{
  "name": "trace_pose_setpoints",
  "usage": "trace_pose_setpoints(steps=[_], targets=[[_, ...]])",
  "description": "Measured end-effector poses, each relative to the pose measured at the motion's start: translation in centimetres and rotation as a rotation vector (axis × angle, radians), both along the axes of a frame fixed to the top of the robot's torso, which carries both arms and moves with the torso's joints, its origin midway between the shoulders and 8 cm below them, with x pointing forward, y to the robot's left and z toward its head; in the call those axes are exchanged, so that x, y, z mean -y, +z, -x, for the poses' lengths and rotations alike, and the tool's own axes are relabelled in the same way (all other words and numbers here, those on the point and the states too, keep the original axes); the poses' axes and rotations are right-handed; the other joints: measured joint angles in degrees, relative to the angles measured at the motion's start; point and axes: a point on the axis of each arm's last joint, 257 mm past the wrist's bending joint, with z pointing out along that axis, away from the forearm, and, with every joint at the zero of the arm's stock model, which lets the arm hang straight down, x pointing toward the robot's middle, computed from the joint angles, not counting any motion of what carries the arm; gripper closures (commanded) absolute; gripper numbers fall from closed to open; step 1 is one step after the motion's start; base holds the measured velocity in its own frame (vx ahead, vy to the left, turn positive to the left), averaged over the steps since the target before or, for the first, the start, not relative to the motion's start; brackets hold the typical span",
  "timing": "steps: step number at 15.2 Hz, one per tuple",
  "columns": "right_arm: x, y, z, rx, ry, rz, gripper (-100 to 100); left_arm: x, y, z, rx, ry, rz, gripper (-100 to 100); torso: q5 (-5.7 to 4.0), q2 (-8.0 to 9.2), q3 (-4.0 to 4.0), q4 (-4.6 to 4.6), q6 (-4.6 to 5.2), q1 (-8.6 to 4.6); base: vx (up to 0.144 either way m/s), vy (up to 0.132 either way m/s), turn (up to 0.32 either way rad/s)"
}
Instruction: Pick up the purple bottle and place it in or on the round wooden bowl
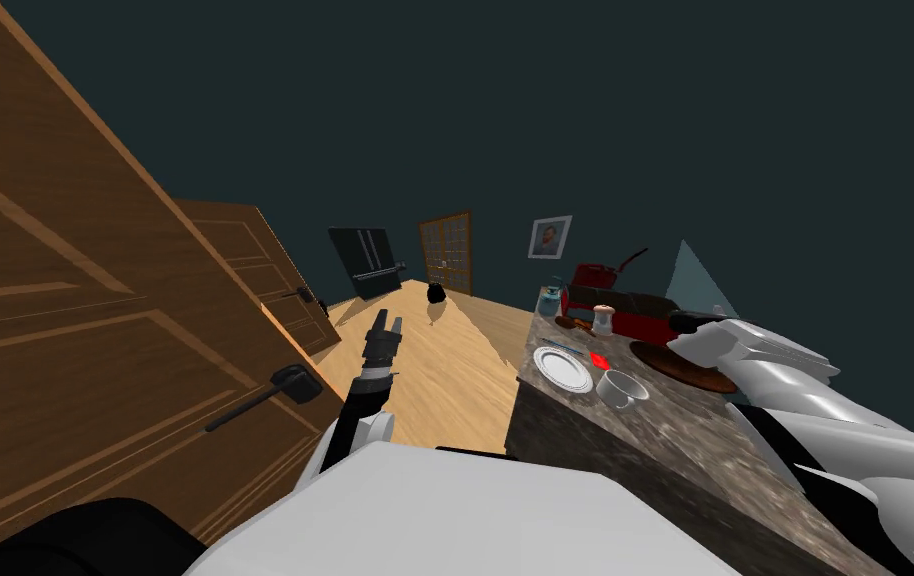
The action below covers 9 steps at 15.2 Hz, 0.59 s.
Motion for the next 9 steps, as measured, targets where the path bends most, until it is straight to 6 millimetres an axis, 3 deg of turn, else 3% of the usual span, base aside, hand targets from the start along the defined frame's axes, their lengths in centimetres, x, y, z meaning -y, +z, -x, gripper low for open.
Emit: trace_pose_setpoints(steps=[6,9], targets=[[1.8,3.9,0.6,0.008,-0.062,0.006,-100,0.0,0.0,0.0,0.0,0.0,0.0,0,-0.01,0.12,0.08,0.04,0.05,-0.01,-0.133,-0.019,0.126],[2.0,4.5,0.8,0.009,-0.072,0.006,-100,0.0,0.0,0.0,0.0,0.0,0.0,0,-0.03,-0.18,-0.08,-0.03,0.06,-0.01,-0.032,-0.007,0.011]])
